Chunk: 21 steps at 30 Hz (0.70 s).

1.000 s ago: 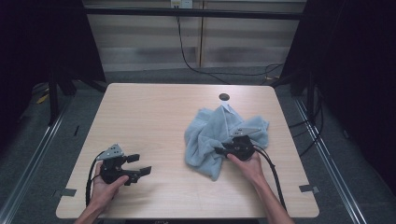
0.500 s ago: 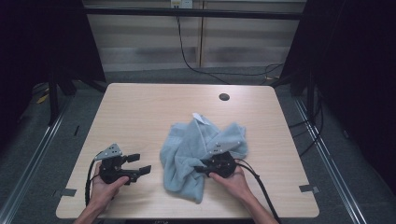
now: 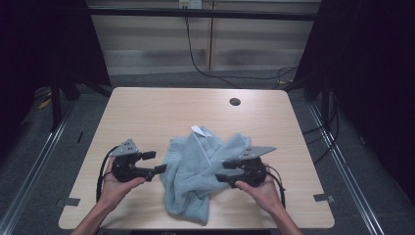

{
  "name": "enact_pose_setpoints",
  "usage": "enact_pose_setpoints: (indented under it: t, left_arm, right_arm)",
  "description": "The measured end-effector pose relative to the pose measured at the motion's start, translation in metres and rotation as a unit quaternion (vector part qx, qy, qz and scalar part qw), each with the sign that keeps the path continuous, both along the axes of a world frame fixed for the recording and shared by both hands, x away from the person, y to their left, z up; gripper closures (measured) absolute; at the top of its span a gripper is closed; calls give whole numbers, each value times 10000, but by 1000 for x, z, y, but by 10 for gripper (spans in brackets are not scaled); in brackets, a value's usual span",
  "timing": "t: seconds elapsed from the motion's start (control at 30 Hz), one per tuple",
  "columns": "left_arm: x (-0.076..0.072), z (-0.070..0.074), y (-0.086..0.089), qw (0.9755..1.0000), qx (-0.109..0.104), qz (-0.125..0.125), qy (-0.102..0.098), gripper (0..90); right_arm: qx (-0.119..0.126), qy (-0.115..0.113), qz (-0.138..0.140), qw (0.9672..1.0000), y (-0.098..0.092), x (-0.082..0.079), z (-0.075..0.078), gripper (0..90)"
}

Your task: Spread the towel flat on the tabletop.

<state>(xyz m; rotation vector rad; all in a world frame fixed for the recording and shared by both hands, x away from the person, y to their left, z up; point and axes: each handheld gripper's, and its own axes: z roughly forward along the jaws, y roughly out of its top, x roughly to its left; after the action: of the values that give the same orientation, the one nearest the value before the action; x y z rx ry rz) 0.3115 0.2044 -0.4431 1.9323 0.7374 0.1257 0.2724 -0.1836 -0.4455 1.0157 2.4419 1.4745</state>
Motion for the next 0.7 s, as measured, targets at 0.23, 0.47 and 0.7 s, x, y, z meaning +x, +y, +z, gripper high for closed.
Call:
enact_pose_setpoints:
  t: [0.23, 0.47, 0.7]
  left_arm:
    - [36, -10, -29, 9998, -108, -14, 173, 315]
    - [60, -40, -62, 9977, 167, -91, 655, 258]
    - [51, -55, -73, 9946, 253, -576, 825, 623]
  right_arm:
    - [-111, 5, -686, 9976, -31, 33, -5, 381]
    - [-484, 216, -794, 9954, -22, 67, -37, 275]
    - [-898, 364, -741, 9925, -8, 63, -56, 306]
